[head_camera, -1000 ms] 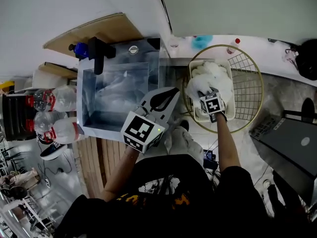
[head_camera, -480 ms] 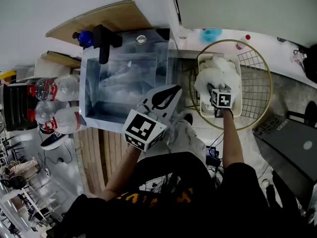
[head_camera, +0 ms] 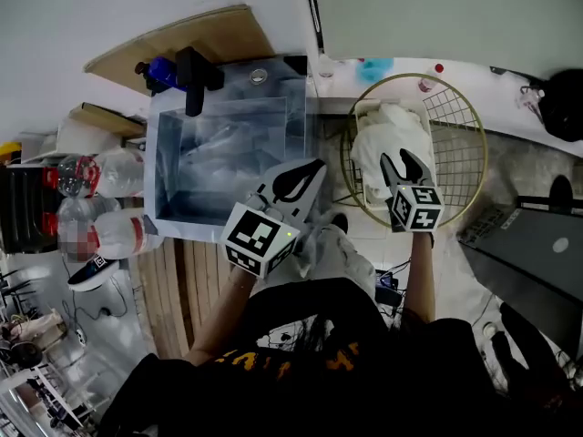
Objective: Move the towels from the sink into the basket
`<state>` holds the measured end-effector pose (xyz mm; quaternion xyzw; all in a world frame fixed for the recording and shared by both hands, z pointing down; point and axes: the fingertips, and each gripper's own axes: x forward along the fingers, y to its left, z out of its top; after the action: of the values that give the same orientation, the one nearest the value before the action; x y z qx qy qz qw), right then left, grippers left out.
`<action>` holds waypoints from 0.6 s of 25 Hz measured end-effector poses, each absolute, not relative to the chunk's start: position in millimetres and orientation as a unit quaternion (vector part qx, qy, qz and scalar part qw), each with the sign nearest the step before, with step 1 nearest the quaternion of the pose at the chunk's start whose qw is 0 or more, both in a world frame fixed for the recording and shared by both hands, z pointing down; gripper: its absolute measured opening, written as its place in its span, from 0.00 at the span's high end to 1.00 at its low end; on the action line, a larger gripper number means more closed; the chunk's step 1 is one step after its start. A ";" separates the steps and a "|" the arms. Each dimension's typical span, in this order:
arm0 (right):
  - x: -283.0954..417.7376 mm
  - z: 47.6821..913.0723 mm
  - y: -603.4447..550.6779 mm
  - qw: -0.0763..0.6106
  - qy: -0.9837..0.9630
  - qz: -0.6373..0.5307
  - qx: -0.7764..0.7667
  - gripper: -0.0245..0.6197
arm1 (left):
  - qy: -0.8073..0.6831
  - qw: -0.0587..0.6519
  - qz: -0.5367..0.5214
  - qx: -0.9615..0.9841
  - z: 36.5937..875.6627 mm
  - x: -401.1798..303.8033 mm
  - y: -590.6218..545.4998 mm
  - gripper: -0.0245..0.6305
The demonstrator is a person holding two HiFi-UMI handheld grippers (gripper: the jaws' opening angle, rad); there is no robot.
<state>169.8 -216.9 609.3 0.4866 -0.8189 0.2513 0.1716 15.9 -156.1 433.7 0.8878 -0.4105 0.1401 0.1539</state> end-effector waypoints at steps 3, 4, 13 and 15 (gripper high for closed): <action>152.5 559.7 -197.2 0.134 -0.830 0.225 0.492 0.70 | -0.402 0.147 0.132 0.894 425.6 9.2 -141.3 0.95; 146.3 544.6 -189.8 0.123 -0.833 0.216 0.493 0.71 | -0.400 0.143 0.128 0.896 421.1 6.3 -135.9 0.95; 82.4 447.2 -117.8 0.076 -0.852 0.147 0.497 0.73 | -0.391 0.121 0.102 0.907 398.9 -50.3 -75.6 0.95; 61.7 434.7 -97.0 0.071 -0.854 0.139 0.496 0.73 | -0.390 0.118 0.099 0.908 394.8 -68.4 -58.4 0.95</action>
<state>61.7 -97.0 434.7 0.4959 -0.8543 0.1388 0.0709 -68.4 -58.4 394.8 0.9077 -0.3903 0.0990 0.1181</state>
